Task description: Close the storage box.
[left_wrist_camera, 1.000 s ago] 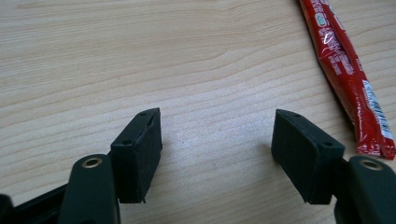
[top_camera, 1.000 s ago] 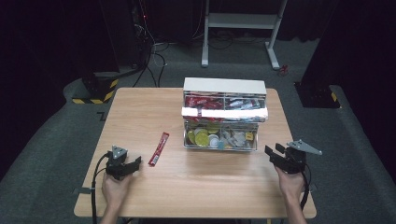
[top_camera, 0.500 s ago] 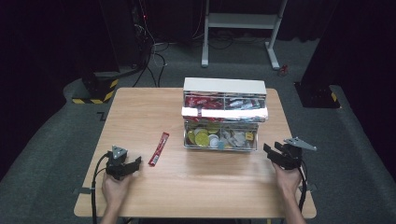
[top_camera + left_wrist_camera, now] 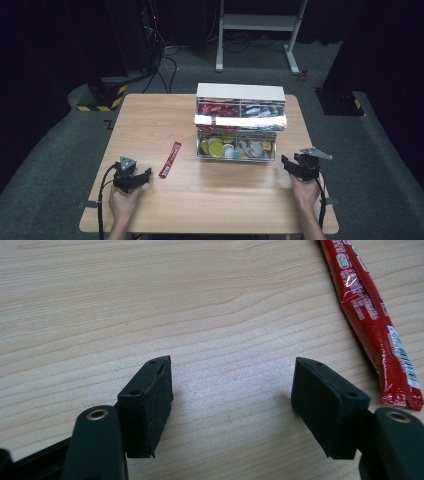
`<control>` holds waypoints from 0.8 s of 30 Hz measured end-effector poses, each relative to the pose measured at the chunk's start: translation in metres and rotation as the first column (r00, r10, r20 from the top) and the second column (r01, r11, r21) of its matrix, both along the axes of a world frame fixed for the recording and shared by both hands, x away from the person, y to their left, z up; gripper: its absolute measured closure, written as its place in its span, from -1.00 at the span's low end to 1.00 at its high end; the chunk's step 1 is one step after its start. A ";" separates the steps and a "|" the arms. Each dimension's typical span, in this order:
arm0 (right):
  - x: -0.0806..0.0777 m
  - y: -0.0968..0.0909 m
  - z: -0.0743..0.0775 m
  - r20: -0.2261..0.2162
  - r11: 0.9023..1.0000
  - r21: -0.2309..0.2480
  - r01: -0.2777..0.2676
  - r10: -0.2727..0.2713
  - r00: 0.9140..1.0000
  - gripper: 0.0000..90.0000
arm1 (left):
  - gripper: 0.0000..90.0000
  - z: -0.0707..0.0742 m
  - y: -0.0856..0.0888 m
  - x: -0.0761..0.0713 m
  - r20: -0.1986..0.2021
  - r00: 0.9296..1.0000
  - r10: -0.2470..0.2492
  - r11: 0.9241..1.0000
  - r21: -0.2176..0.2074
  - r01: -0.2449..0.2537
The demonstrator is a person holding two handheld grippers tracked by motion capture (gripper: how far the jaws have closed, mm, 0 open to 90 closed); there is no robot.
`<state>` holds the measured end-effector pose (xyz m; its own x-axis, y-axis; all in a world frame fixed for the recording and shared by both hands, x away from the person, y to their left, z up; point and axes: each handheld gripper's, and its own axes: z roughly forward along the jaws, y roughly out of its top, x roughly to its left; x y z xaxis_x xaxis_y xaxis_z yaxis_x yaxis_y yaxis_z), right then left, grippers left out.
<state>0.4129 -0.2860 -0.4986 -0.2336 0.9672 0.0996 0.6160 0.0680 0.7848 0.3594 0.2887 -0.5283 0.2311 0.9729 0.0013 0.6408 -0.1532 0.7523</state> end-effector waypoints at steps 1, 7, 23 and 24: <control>0.001 0.000 -0.001 -0.013 1.000 -0.001 0.004 -0.004 1.000 -0.06 | -0.26 0.000 0.000 0.000 0.000 1.000 0.000 1.000 0.000 0.000; 0.003 0.000 -0.006 -0.026 1.000 -0.008 0.008 -0.008 1.000 -0.06 | -0.26 0.000 0.000 0.000 -0.001 1.000 0.000 1.000 -0.001 0.000; 0.008 0.004 -0.015 -0.054 0.999 -0.051 0.006 -0.009 0.999 -0.12 | -0.26 0.000 0.000 0.000 0.000 1.000 0.000 1.000 0.000 0.000; 0.009 0.004 -0.015 -0.056 0.998 -0.056 0.004 -0.007 0.998 -0.12 | -0.26 0.000 0.000 0.000 -0.002 1.000 0.000 1.000 -0.002 0.000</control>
<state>0.4216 -0.2817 -0.5139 -0.2240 0.9728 0.0586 0.6594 0.1070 0.7442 0.3594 0.2885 -0.5283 0.2308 0.9730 -0.0006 0.6421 -0.1518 0.7515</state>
